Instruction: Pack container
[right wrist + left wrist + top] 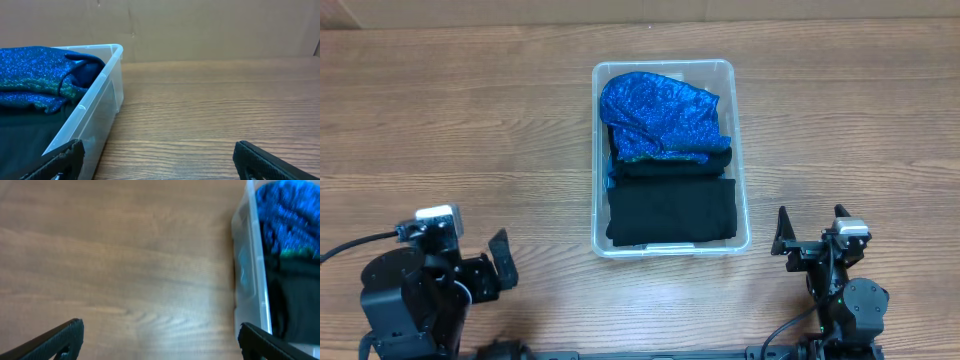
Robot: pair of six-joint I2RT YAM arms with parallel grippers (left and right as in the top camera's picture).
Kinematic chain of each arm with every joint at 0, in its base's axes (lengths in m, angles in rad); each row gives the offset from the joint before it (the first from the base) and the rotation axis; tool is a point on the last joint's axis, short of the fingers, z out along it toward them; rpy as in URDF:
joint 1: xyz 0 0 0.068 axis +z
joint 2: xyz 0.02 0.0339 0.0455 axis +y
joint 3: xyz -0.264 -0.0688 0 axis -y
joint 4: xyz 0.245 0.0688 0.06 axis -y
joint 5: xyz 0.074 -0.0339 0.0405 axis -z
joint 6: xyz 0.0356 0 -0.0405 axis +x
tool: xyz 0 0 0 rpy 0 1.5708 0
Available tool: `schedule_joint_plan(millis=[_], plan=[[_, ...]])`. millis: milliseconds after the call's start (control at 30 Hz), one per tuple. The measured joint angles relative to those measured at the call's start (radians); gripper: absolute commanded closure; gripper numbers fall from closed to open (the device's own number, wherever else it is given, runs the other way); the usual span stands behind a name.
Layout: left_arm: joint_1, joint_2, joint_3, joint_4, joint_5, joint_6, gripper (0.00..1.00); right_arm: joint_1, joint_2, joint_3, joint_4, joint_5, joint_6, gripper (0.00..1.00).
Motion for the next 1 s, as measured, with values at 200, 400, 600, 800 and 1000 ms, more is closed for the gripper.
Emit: schedule_joint_plan(millis=[200,400,600,800,1000], plan=[[0.000,-0.111,-0.159,0.156,0.000,-0.008,0.00,0.000,0.000,-0.001,-0.001,0.003,0.000,0.00],[-0.008,-0.346,-0.513,0.465,0.023,-0.085,0.00,0.000,0.000,-0.002,0.000,0.007,0.000,0.00],[-0.045,-0.539,-0.786,0.785,0.035,-0.139,0.00,0.000,0.000,-0.002,0.002,0.007,0.000,0.00],[-0.046,-0.576,-0.938,1.099,0.005,-0.152,0.00,0.000,0.000,-0.002,0.001,0.007,0.000,0.00],[-0.046,-0.578,-1.045,1.125,-0.019,-0.162,0.00,0.000,0.000,-0.002,0.001,0.007,0.000,0.00]])
